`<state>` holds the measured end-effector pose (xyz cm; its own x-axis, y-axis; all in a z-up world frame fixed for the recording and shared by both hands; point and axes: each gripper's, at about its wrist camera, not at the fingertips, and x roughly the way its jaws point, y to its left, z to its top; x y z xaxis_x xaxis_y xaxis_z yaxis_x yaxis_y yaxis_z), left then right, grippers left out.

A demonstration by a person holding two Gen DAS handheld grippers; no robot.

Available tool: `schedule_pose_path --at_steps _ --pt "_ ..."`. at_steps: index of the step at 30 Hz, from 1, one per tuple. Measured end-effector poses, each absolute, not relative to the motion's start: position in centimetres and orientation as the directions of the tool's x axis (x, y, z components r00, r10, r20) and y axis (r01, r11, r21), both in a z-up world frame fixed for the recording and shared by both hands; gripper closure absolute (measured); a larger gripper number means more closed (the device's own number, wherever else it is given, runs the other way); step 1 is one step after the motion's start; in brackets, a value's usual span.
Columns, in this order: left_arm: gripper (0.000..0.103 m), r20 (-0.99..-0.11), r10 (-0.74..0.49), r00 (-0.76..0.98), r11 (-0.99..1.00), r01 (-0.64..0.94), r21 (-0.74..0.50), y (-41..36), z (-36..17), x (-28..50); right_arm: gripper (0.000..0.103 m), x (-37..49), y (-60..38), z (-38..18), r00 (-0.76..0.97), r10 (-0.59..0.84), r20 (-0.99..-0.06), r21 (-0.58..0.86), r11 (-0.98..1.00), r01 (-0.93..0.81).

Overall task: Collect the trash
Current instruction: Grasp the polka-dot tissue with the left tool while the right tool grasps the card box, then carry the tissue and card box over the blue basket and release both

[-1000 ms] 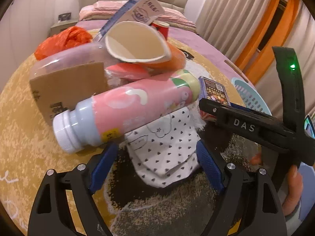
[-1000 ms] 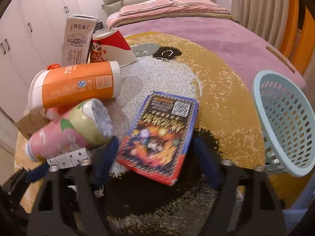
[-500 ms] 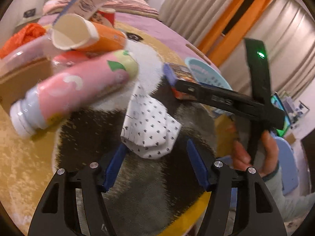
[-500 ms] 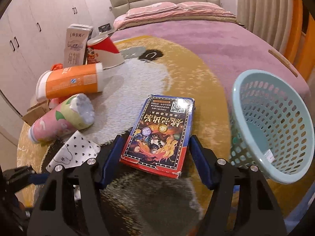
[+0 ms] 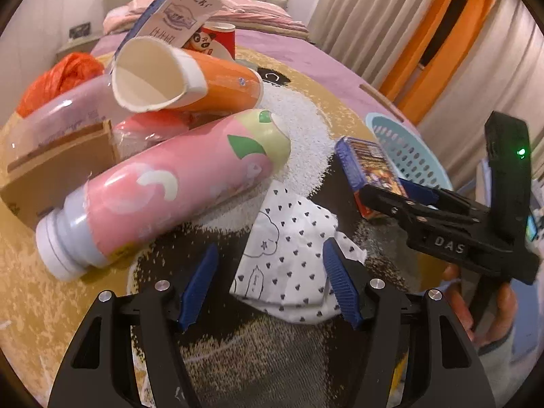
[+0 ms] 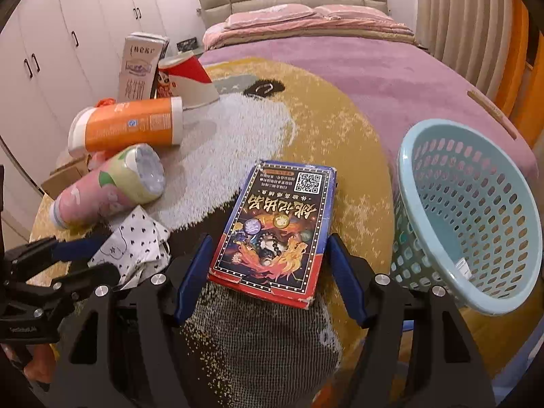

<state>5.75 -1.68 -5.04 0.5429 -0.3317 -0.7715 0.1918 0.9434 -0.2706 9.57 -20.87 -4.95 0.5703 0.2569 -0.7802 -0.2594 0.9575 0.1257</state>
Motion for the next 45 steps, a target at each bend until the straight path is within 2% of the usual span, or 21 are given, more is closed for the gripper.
schedule_pose_path --at_steps 2,5,7,10,13,14,16,29,45 --pt "0.047 -0.787 -0.274 0.553 0.961 0.195 -0.197 -2.8 -5.0 5.9 0.037 9.5 -21.1 -4.9 0.567 0.267 -0.779 0.14 0.956 -0.257" --pt "0.057 -0.796 -0.223 0.563 0.971 0.201 -0.13 -3.5 -5.1 5.6 0.031 9.6 -21.1 -4.9 0.566 0.267 -0.78 0.152 0.958 -0.242" --pt "0.074 -0.795 -0.225 0.564 0.97 0.204 -0.13 -3.4 -4.9 5.3 0.03 9.7 -20.8 -5.0 0.567 0.252 -0.784 0.143 0.963 -0.231" --pt "0.086 -0.796 -0.208 0.569 0.973 0.2 -0.112 -3.6 -5.0 5.5 0.029 9.9 -20.0 -5.1 0.577 0.207 -0.79 0.101 0.972 -0.211" --pt "0.096 -0.784 -0.241 0.573 0.968 0.203 -0.149 -3.2 -4.8 4.7 0.029 9.9 -19.6 -5.2 0.586 0.175 -0.791 0.076 0.979 -0.19" --pt "0.097 -0.777 -0.251 0.577 0.966 0.203 -0.161 -3.1 -4.7 4.6 0.03 9.9 -19.6 -5.2 0.589 0.168 -0.791 0.069 0.98 -0.188" --pt "0.1 -0.768 -0.258 0.586 0.964 0.204 -0.168 -3.1 -4.5 4.4 0.041 9.7 -19.4 -5.2 0.602 0.135 -0.787 0.027 0.982 -0.186" --pt "0.102 -0.667 -0.351 0.657 0.934 0.295 -0.2 -5.9 -0.6 4.6 0.042 9.2 -24.1 -2.0 0.683 0.161 -0.712 0.088 0.986 -0.141" --pt "0.102 -0.628 -0.49 0.605 0.853 0.483 -0.199 -17.7 2.1 11.6 0.042 10.8 -37.4 0.4 0.749 -0.007 -0.663 0.129 0.984 0.124"
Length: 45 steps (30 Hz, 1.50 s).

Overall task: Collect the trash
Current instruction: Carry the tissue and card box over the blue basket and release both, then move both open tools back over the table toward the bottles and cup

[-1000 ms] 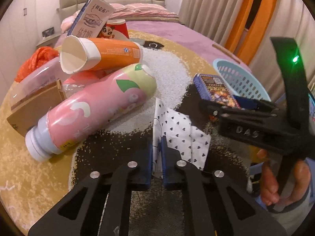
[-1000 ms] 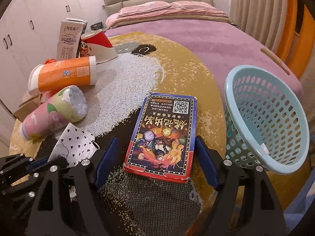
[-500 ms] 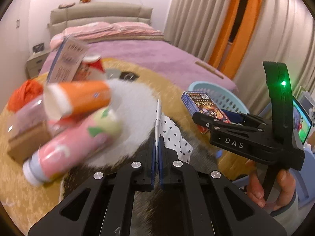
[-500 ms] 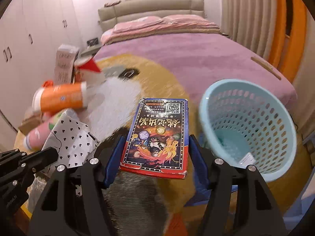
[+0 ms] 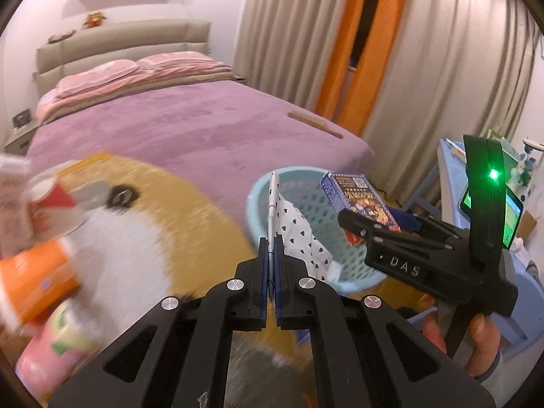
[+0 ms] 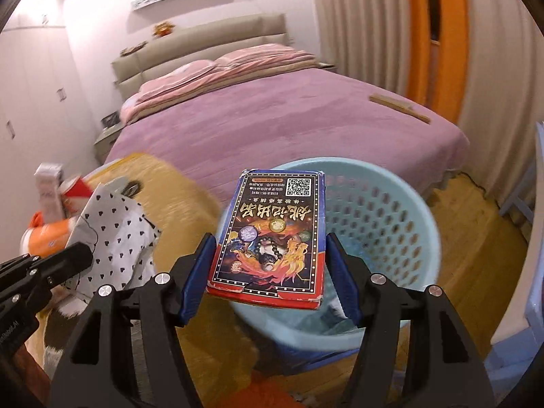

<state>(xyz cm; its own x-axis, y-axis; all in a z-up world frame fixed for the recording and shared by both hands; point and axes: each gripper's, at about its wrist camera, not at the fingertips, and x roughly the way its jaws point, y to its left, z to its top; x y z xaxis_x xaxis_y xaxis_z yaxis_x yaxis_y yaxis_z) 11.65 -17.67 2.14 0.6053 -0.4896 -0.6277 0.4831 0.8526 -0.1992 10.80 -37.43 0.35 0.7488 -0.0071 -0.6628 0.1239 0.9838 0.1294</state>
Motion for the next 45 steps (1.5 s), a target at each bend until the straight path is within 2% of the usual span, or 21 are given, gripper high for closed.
schedule_pose_path --at_steps 10,17,18,22,24,28,35,45 --pt "0.102 -0.681 -0.511 0.524 0.825 0.521 -0.218 -24.0 -0.8 16.6 0.042 13.1 -42.7 -2.3 0.694 -0.061 -0.718 0.169 0.951 0.258" --pt "0.1 -0.718 -0.506 0.479 0.824 0.514 -0.238 -25.3 -3.0 17.9 0.04 13.6 -44.6 -3.9 0.652 -0.064 -0.756 0.194 0.929 0.316" --pt "0.096 -0.718 -0.505 0.478 0.825 0.512 -0.239 -25.3 -3.1 17.8 0.04 13.6 -44.8 -4.1 0.649 -0.063 -0.759 0.197 0.926 0.321" --pt "0.063 -0.71 -0.507 0.49 0.827 0.508 -0.24 -24.7 -2.7 17.3 0.039 13.4 -45.3 -4.6 0.64 -0.048 -0.767 0.218 0.919 0.329" --pt "0.058 -0.699 -0.512 0.5 0.827 0.506 -0.244 -24.0 -2.3 16.8 0.038 13.2 -45.0 -4.5 0.642 -0.047 -0.765 0.219 0.919 0.328" --pt "0.051 -0.676 -0.523 0.519 0.828 0.496 -0.26 -22.6 -1.4 15.7 0.038 12.7 -44.2 -3.9 0.655 -0.033 -0.755 0.226 0.924 0.307" --pt "0.047 -0.626 -0.516 0.584 0.846 0.461 -0.267 -18.4 0.4 13.0 0.038 11.7 -40.6 -1.8 0.697 0.013 -0.717 0.229 0.949 0.218" --pt "0.045 -0.564 -0.438 0.7 0.899 0.338 -0.279 -9.2 3.1 8.3 0.038 9.9 -30.6 2.1 0.753 0.174 -0.635 0.213 0.976 -0.045"
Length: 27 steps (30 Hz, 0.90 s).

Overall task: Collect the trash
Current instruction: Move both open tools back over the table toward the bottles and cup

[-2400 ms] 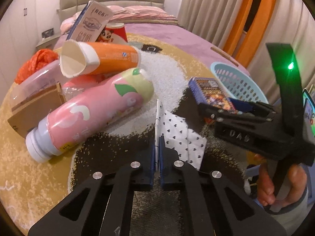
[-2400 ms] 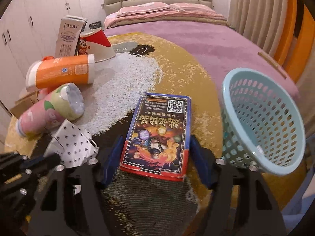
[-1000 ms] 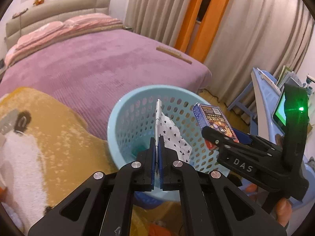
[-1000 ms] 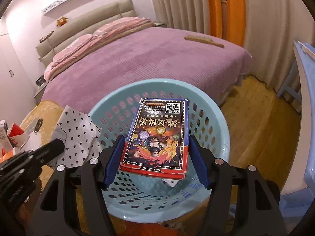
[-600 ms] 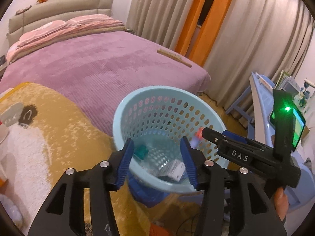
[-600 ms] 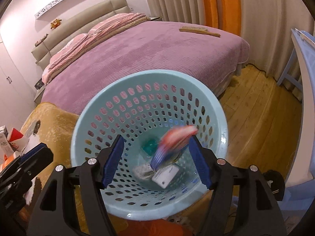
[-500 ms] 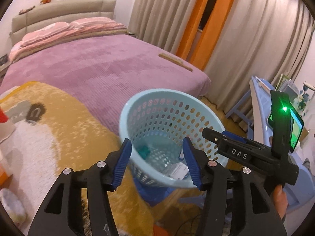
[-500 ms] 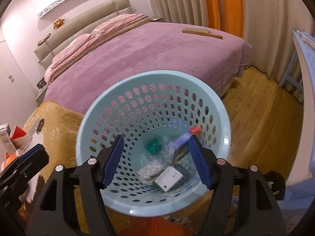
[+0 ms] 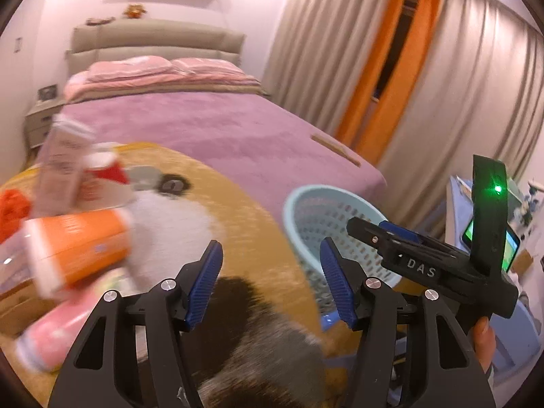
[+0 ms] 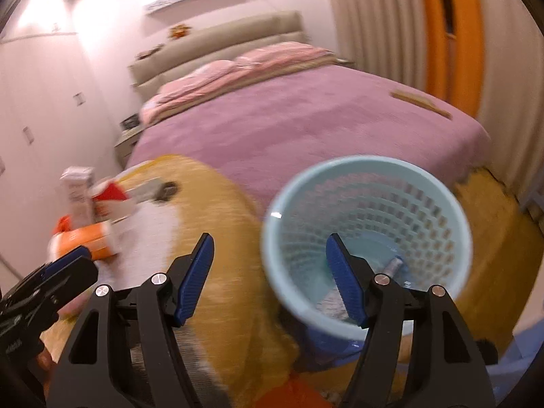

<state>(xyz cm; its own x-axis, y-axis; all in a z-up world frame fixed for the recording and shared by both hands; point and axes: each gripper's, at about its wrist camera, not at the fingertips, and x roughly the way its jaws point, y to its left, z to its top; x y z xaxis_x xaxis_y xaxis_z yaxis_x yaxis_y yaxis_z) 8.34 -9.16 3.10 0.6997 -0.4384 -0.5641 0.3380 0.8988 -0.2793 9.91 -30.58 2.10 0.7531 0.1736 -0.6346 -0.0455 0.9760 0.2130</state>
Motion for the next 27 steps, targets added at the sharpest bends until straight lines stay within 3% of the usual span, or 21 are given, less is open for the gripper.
schedule_pose_path --at_steps 8,12,16,27 --pt "0.044 -0.567 -0.218 0.794 0.974 0.137 -0.183 -0.7 4.0 5.2 0.039 9.4 -21.6 2.5 0.719 0.319 -0.618 0.186 0.947 -0.261" --pt "0.046 -0.58 -0.13 0.804 0.984 0.034 -0.173 4.0 3.6 4.5 0.058 9.4 -17.3 1.8 0.68 0.36 -0.638 0.155 0.926 -0.345" --pt "0.046 -0.604 -0.075 0.794 0.983 -0.043 -0.179 8.2 2.6 4.0 0.059 8.7 -13.3 1.2 0.639 0.403 -0.655 0.141 0.896 -0.42" --pt "0.05 -0.644 -0.144 0.751 0.964 -0.041 -0.264 12.7 -0.1 3.9 0.059 8.3 -7.7 0.1 0.592 0.43 -0.682 0.125 0.866 -0.484"
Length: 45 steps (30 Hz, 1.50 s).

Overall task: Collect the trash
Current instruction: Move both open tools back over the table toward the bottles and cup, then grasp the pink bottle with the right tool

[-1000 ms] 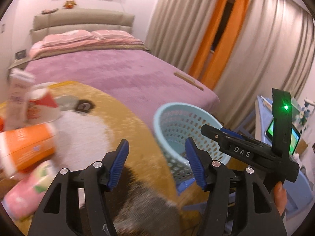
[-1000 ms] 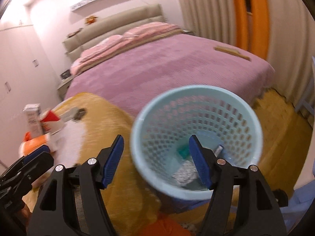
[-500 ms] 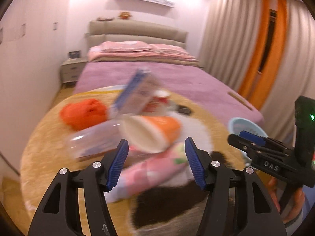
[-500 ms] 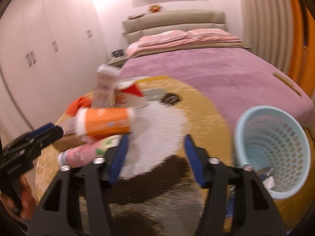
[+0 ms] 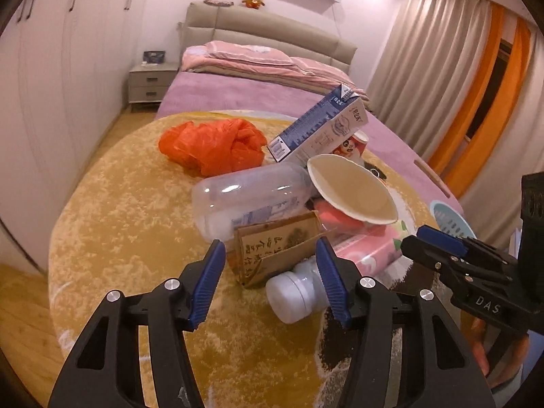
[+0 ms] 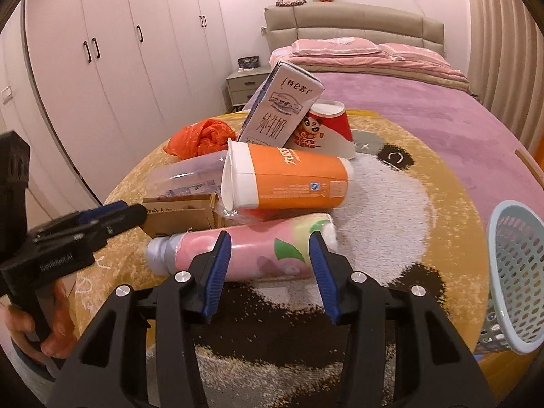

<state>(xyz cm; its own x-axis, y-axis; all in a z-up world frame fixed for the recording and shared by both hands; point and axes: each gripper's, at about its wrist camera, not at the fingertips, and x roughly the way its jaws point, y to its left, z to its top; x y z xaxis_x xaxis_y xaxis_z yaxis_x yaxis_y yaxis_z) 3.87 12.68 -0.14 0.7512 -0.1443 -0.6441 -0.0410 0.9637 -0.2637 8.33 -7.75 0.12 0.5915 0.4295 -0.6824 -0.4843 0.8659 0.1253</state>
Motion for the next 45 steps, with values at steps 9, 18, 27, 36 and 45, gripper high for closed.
schedule_pose_path --at_steps 9,18,27,36,45 --pt "0.024 -0.665 -0.162 0.729 0.967 -0.018 -0.254 13.6 -1.1 5.5 0.059 12.3 -7.4 0.4 0.58 0.401 -0.709 0.093 0.869 -0.486" --pt "0.028 -0.671 -0.288 0.683 0.933 0.042 -0.358 14.6 -2.3 7.7 0.058 13.6 -6.1 -1.2 0.437 0.405 -0.803 0.091 0.809 -0.581" --pt "0.028 -0.687 -0.347 0.639 0.924 0.106 -0.368 13.8 -3.0 6.8 0.04 8.8 -7.6 -1.6 0.303 0.482 -0.822 0.162 0.709 -0.686" --pt "0.029 -0.693 -0.331 0.641 0.929 0.093 -0.358 13.4 -3.4 7.0 0.034 4.5 -4.6 -4.1 0.243 0.469 -0.849 0.09 0.582 -0.808" --pt "0.027 -0.698 -0.31 0.645 0.938 0.091 -0.333 13.6 -3.1 8.2 0.057 4.9 -3.8 -5.5 0.22 0.483 -0.848 0.12 0.578 -0.807"
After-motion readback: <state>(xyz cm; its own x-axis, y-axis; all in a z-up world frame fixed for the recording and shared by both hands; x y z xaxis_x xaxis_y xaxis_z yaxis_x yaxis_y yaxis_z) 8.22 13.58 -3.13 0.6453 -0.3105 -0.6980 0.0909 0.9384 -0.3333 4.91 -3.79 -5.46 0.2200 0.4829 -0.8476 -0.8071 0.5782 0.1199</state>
